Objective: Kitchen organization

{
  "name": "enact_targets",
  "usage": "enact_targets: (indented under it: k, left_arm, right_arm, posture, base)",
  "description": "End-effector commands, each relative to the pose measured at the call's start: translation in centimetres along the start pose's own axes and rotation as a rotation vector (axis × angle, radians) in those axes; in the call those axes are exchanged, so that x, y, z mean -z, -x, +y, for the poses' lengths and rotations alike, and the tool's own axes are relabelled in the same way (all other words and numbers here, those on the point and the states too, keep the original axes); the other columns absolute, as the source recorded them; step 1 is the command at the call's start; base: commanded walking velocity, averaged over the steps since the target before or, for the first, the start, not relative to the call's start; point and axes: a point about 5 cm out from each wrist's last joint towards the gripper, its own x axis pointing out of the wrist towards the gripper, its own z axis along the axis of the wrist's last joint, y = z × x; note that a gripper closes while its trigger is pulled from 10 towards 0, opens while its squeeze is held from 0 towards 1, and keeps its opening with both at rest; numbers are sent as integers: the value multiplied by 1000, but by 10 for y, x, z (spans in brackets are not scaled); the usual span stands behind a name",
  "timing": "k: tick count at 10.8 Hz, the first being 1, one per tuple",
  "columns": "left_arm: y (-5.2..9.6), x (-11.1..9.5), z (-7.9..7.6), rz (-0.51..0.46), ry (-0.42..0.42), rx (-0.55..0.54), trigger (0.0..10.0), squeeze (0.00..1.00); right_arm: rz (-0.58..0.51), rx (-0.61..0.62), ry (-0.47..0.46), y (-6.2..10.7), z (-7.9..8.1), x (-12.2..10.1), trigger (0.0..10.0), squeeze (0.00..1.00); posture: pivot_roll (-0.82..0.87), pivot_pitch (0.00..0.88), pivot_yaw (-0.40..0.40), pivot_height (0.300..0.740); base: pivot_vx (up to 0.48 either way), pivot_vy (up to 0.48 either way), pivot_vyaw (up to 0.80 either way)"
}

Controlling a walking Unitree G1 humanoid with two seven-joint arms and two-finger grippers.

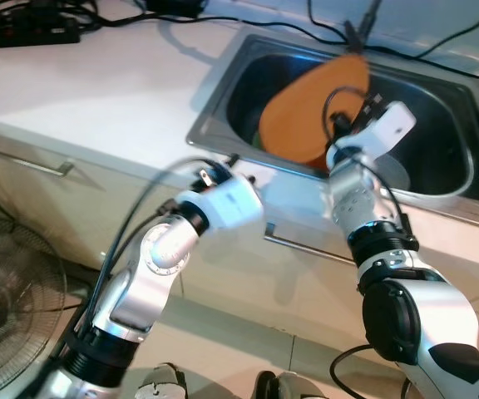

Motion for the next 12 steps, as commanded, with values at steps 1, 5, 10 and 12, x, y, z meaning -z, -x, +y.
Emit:
enact_targets:
  k: [1, 5, 10, 12]
  left_arm:
    - [2, -1, -1, 3, 138, -22, 10000, 0]
    - [4, 16, 4, 61, 453, -160, 10000, 0]
    - [4, 13, 3, 63, 497, -153, 10000, 0]
    - [4, 13, 6, 64, 494, -153, 10000, 0]
  right_arm:
    - [-48, -17, 11, -3, 3, -11, 10000, 0]
    - [-20, 0, 33, -4, -5, -5, 10000, 0]
    - [5, -5, 63, -3, -7, 1, 10000, 0]
    - [6, -6, 62, -3, -8, 1, 10000, 0]
  posture:
    - [82, 152, -123, 740]
    - [82, 153, -123, 740]
    - [84, 155, -124, 740]
    - [87, 150, -118, 740]
  base:
    - [0, 0, 0]
    - [0, 0, 0]
    - [0, 0, 0]
    - [0, 0, 0]
